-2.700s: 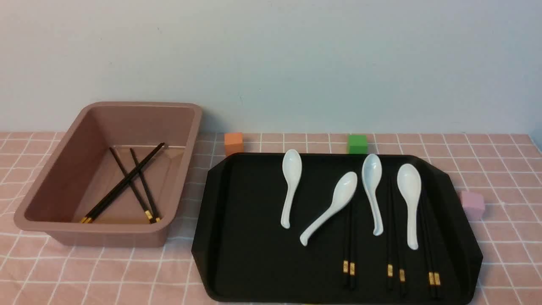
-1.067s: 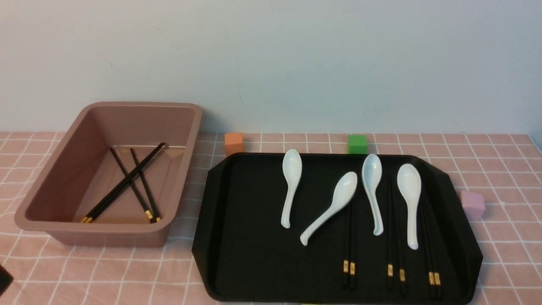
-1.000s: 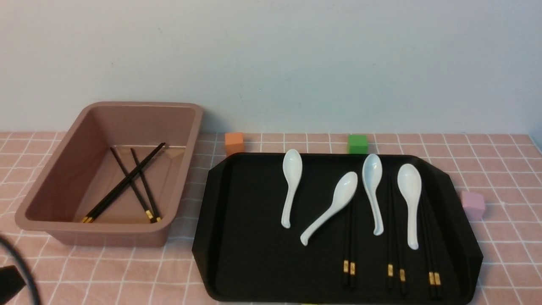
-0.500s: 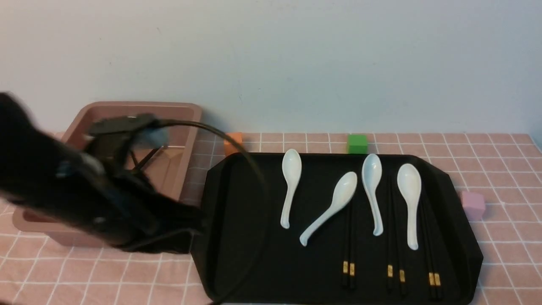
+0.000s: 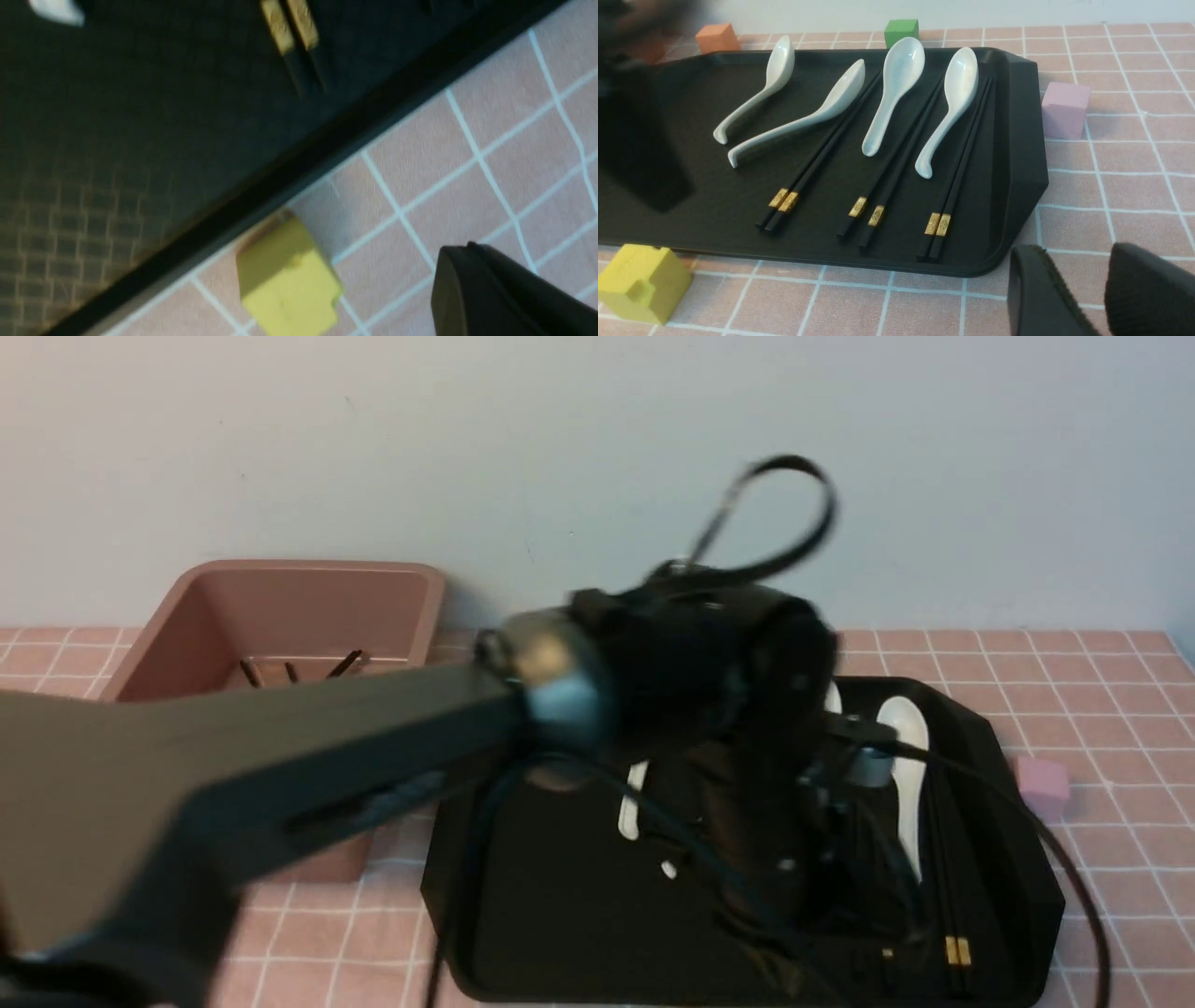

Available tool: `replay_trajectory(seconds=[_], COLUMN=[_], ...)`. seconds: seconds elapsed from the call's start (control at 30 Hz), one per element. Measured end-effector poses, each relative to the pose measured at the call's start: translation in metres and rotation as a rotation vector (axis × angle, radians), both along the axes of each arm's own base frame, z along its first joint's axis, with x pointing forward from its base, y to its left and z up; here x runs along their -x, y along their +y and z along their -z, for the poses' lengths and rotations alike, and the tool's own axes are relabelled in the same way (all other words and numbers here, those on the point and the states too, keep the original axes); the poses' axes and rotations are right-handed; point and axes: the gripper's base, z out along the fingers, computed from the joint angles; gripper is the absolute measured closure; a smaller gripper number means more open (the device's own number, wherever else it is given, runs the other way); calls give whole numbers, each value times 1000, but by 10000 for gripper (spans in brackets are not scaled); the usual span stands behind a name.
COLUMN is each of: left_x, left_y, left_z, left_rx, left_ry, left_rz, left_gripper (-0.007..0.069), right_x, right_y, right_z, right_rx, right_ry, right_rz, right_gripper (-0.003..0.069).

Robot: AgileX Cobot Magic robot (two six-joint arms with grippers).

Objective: On pink tablecloth take chopsticks from black tray and put them in box.
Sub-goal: 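Reach over to the black tray and grasp a pair of chopsticks with the left gripper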

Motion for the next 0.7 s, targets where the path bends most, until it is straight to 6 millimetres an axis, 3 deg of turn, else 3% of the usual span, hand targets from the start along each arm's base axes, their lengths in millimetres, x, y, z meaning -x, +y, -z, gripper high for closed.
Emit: replay_trajectory(seconds=[0.27,0.57,0.7], left_x=[-33,-50,-55], left_y=[-11,-19,-20], left_z=[10,45,58], left_rx=[-53,-85,-105], left_ry=[-37,-34,-62], left_rz=[-105,-149,-161], left_gripper=[612,284,211], right_x=[0,0,0], right_y=[0,0,0], right_z=[0,0,0], right_rx=[0,0,-1], right_ry=[0,0,0], right_rz=[0,0,0], right_gripper=[419,419,419])
